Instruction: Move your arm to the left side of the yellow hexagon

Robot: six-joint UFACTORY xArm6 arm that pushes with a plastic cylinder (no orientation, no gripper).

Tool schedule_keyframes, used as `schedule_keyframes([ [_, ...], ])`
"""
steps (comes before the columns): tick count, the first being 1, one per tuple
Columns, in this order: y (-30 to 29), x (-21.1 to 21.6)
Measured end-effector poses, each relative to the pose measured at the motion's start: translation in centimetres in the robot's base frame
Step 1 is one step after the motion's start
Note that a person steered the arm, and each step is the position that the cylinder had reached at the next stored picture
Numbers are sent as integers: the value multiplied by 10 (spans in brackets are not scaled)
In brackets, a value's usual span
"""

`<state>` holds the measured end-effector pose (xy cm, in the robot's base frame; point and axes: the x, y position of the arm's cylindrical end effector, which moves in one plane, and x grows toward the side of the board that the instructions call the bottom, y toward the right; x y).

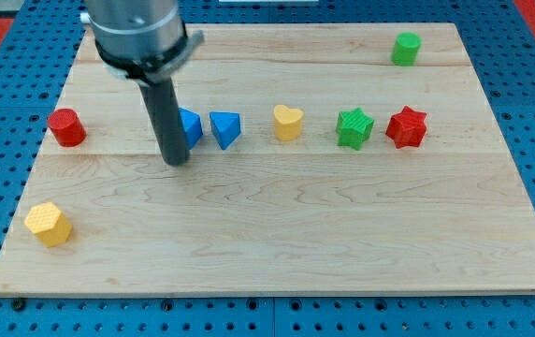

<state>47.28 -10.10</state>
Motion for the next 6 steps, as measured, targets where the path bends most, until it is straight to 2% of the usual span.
schedule_keyframes([
  [1, 19, 107],
  [2, -41, 145],
  [3, -135, 138],
  [4, -197, 121],
  [5, -175, 76],
  [6, -151, 81],
])
